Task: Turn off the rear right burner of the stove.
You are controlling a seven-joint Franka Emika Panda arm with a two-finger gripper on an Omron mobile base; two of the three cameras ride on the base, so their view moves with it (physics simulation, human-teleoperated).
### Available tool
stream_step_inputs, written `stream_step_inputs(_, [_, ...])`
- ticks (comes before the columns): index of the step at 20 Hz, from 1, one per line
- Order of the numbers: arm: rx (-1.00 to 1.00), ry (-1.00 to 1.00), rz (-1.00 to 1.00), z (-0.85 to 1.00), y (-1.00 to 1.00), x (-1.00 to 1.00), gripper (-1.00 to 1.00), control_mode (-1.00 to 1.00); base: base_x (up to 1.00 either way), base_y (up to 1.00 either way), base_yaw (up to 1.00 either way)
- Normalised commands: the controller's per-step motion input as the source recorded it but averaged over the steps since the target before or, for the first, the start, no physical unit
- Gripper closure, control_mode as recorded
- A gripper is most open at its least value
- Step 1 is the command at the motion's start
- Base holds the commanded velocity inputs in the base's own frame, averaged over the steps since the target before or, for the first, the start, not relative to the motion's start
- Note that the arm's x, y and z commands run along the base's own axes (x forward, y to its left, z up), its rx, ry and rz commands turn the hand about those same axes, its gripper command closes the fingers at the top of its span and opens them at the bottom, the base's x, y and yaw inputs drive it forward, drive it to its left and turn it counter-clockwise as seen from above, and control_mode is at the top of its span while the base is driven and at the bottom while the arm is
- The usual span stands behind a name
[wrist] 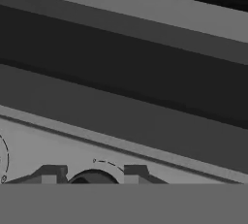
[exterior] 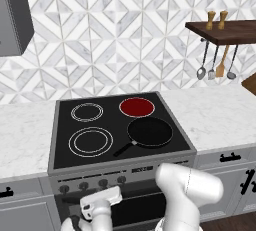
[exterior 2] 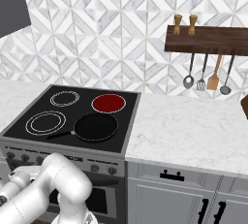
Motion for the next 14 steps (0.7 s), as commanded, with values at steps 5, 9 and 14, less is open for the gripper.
stream_step_inputs(5, [-0.1, 0.25, 0.22, -1.0, 1.0, -0.3, 1.0, -1.0, 0.0, 0.0, 0.0])
stream_step_inputs(9, [-0.09, 0.14, 0.21, -1.0, 1.0, -0.18, 1.0, -1.0, 0.0, 0.0, 0.0])
stream_step_inputs(14, [0.07, 0.11, 0.04, -1.0, 1.0, -0.33, 1.0, -1.0, 0.0, 0.0, 0.0])
